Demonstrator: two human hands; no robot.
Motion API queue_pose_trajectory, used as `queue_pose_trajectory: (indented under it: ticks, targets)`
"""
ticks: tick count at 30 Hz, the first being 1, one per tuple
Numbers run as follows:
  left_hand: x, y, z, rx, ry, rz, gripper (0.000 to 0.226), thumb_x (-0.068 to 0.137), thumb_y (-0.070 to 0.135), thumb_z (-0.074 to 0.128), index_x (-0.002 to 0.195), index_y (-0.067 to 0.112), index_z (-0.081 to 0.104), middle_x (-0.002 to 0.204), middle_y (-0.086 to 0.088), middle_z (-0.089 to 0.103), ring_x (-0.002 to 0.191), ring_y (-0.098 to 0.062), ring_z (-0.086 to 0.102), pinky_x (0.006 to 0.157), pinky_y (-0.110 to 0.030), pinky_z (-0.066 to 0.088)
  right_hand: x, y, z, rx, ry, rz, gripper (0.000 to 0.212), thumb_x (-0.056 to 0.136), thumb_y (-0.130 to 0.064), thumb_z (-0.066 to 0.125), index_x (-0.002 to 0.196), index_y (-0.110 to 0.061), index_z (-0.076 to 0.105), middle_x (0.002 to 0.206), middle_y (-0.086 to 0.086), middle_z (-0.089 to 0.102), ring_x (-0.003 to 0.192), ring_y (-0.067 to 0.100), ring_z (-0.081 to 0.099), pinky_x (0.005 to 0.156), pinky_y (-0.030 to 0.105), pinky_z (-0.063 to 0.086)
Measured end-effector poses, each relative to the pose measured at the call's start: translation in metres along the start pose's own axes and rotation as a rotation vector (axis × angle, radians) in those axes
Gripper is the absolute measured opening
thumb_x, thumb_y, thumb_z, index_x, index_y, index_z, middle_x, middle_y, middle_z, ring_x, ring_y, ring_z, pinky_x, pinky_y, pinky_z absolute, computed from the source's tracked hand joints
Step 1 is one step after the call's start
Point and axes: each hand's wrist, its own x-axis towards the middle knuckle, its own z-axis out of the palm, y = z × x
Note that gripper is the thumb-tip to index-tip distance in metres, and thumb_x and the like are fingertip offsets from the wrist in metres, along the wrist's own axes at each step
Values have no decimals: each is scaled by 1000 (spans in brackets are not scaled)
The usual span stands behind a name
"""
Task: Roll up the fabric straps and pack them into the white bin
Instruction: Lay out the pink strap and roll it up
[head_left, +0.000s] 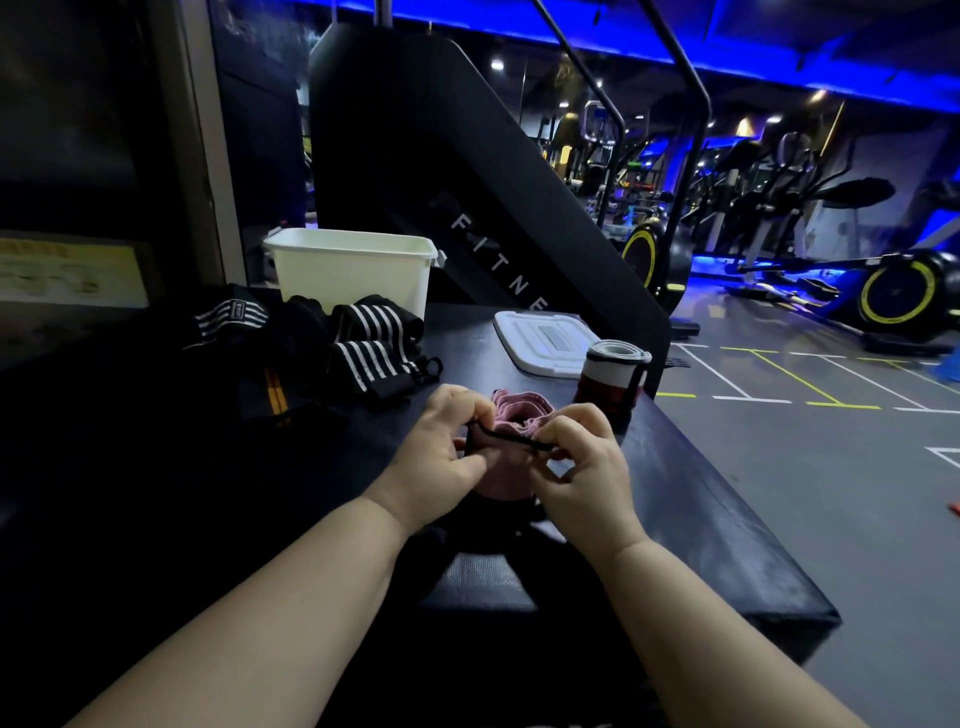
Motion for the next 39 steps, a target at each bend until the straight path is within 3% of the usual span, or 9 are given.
queue_pose_trajectory:
  ticks: [5, 9, 14, 17, 20, 28, 32, 36, 39]
  targets:
    - [1, 2, 5, 22, 98, -7, 36, 66, 13, 78, 79, 35, 53, 97, 5, 48, 88, -1, 49, 72, -22, 48, 1, 0, 1, -10, 9, -64, 23, 70, -9, 75, 75, -25, 60, 92, -23, 48, 81, -3, 53, 73, 6, 41]
    - [2, 3, 11, 67, 176, -16, 35, 63, 7, 79, 75, 29, 54, 91, 7, 47, 84, 9, 45, 73, -10, 39, 2, 0, 0, -63, -7, -53, 22, 67, -4, 73, 69, -21, 59, 87, -19, 49, 79, 3, 53, 72, 5, 39]
    - [2, 3, 16, 90, 300, -55, 41, 61, 0, 83, 70, 27, 55, 84, 9, 48, 76, 7, 48, 70, -6, 37, 3, 1, -3, -40, -73, -18, 9, 69, -25, 65, 67, -17, 61, 89, -24, 52, 86, -6, 53, 75, 7, 38]
    - [0, 2, 6, 11, 205, -64, 32, 66, 9, 85, 78, 27, 61, 89, 5, 57, 81, -1, 53, 76, -15, 44, 2, 1, -2, -3, -58, 26, 5, 67, -23, 66, 68, -23, 61, 86, -22, 54, 83, -8, 54, 73, 5, 41]
    - [-2, 4, -7, -178, 80, -143, 26, 82, -3, 70, 91, 20, 66, 95, 1, 65, 84, -1, 58, 82, -14, 45, 1, 1, -5, -3, -44, 44, 19, 66, -33, 77, 75, -33, 60, 86, -23, 55, 83, -8, 55, 75, 5, 41]
    - [-1, 7, -8, -225, 36, -156, 23, 79, 10, 74, 90, 29, 69, 102, -11, 68, 93, -22, 64, 90, -29, 50, 2, 5, -2, -24, 38, 13, 26, 63, -34, 81, 76, -17, 67, 88, -23, 54, 86, 19, 60, 75, 22, 48]
    - [1, 6, -10, -151, 10, -152, 28, 79, 3, 76, 83, 29, 66, 93, -5, 67, 86, -12, 62, 85, -27, 51, 1, 7, -1, -6, 59, -30, 25, 63, -28, 83, 78, -16, 66, 91, -22, 53, 85, 22, 60, 77, 25, 48]
    - [7, 7, -16, -60, -57, -154, 25, 78, 6, 78, 81, 27, 65, 91, -1, 65, 81, -6, 61, 80, -17, 48, 1, 6, -1, 38, 59, -24, 30, 64, -28, 82, 86, -30, 61, 90, -25, 54, 82, 9, 58, 70, 14, 47]
    - [18, 14, -22, 70, -143, -178, 23, 78, 9, 79, 79, 27, 65, 93, -1, 63, 80, -16, 62, 78, -25, 51, 1, 6, -1, 42, 53, -13, 30, 67, -40, 77, 90, -32, 59, 91, -28, 55, 82, 14, 60, 68, 27, 53]
